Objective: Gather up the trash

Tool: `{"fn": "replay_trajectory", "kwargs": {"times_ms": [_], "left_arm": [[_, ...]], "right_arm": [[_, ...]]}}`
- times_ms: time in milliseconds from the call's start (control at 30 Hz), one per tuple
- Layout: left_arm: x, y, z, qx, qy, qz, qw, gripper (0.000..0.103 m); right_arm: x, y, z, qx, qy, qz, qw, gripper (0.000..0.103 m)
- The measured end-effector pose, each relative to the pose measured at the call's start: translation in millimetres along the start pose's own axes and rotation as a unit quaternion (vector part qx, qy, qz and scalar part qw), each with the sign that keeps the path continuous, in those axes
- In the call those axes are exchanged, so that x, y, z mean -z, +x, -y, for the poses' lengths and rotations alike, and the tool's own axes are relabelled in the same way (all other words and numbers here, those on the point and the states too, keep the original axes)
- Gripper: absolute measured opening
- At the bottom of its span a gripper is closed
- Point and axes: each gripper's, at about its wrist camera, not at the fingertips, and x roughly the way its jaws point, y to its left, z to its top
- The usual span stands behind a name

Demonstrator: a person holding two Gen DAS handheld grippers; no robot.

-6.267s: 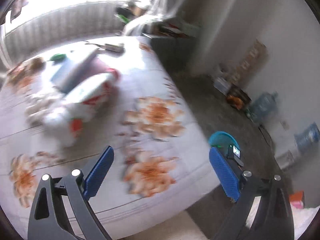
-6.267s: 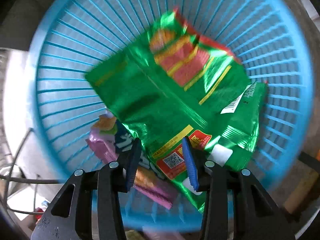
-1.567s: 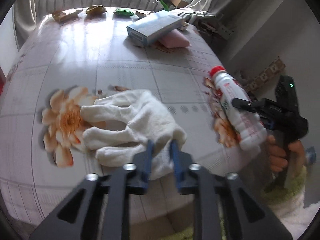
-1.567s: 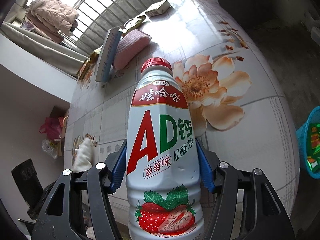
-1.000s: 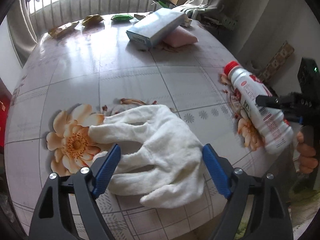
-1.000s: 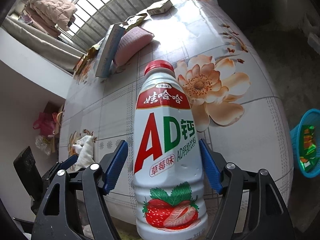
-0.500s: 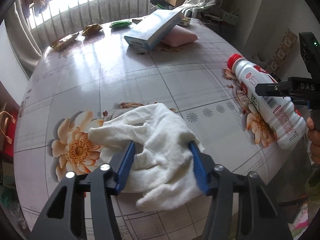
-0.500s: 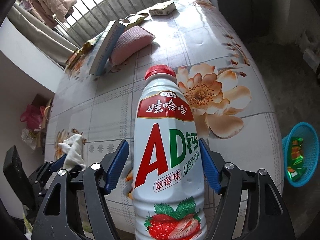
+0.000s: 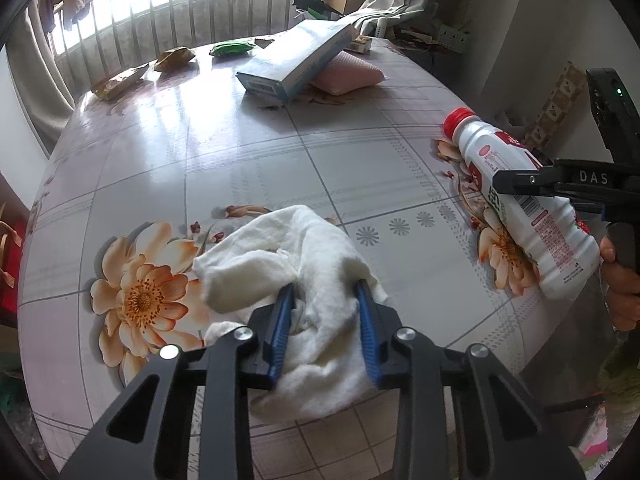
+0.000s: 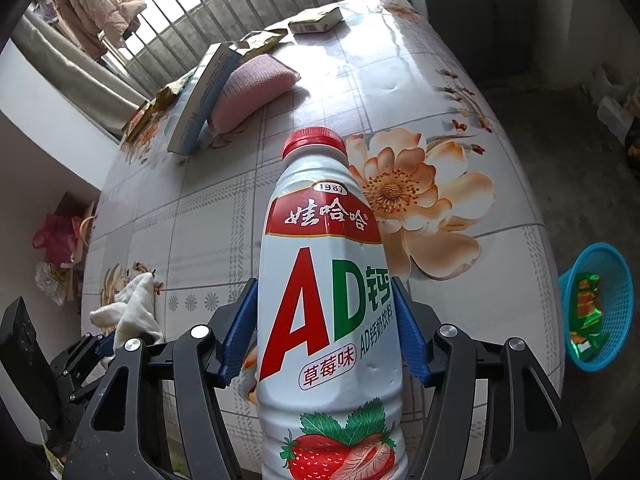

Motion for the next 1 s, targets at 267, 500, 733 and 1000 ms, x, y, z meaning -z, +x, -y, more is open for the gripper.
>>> {"fn": "replay_trajectory", "kwargs": {"times_ms": [267,500,733,1000], "left_arm": [[1,-2,1,0.003,-0.002,0.005,1.0,0.023],[2,-6,-5,0.042,-0.017,0.015,0.9989,0.026],[4,-13,-14,0.063,-0.041,0.016,0.997,0.043],[3,-9,-7,0.062,-0.032,0.006,0.9975,0.051]], "right_arm": [[3,-4,4,-0.022,0.02,0.008,1.0,0.059],[9,-3,8,-0.036,0.043,-0.002,0.998,0.06],[10,-5,10,-0.05,0.062,-0.005,0.997,0.063],[11,-6,11,-0.075,0.081,0.001,0.994,0.063]]}}
